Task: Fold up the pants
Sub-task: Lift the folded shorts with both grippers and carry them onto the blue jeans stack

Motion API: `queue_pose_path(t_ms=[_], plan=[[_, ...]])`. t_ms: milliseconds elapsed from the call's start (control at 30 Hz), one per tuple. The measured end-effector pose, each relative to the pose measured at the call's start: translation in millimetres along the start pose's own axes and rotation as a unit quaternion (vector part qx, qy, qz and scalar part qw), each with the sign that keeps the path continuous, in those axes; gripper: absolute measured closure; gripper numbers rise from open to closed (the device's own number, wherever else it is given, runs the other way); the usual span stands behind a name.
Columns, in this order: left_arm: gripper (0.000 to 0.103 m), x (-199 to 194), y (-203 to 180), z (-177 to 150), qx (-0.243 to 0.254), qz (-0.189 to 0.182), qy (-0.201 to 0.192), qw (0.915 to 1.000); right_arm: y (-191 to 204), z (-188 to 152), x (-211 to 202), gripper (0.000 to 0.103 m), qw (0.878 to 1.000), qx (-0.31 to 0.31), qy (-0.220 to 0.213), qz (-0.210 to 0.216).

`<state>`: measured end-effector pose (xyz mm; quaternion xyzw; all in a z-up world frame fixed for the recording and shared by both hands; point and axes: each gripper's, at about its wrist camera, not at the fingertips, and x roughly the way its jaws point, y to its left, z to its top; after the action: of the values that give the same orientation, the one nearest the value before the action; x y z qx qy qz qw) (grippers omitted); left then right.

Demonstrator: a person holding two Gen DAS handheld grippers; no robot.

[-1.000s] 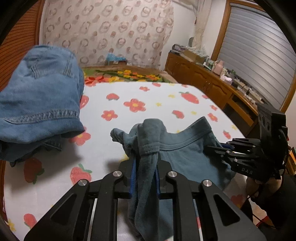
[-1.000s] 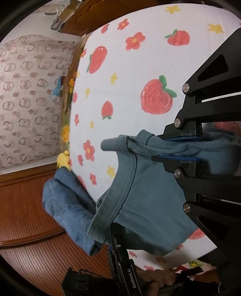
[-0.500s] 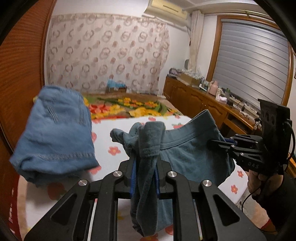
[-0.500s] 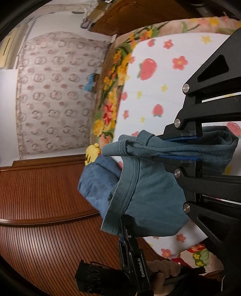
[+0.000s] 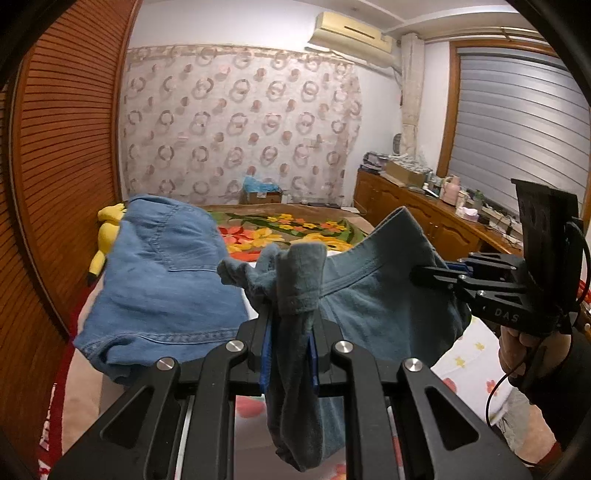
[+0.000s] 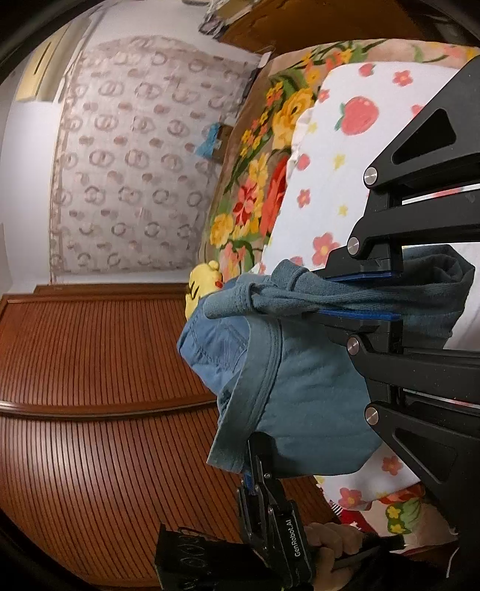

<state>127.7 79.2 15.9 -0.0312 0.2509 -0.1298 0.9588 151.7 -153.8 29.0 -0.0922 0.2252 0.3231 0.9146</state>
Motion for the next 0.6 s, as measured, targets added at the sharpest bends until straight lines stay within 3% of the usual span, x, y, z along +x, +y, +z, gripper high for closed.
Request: queue_pose_path(t_ms=[600], plan=[[0.086,19.1,80.6,27.5,-0.035,0.070,-0.024,0.9966,-16.3,94.2,99.0,0.091,0.995,-0.096,0.006,0.036]])
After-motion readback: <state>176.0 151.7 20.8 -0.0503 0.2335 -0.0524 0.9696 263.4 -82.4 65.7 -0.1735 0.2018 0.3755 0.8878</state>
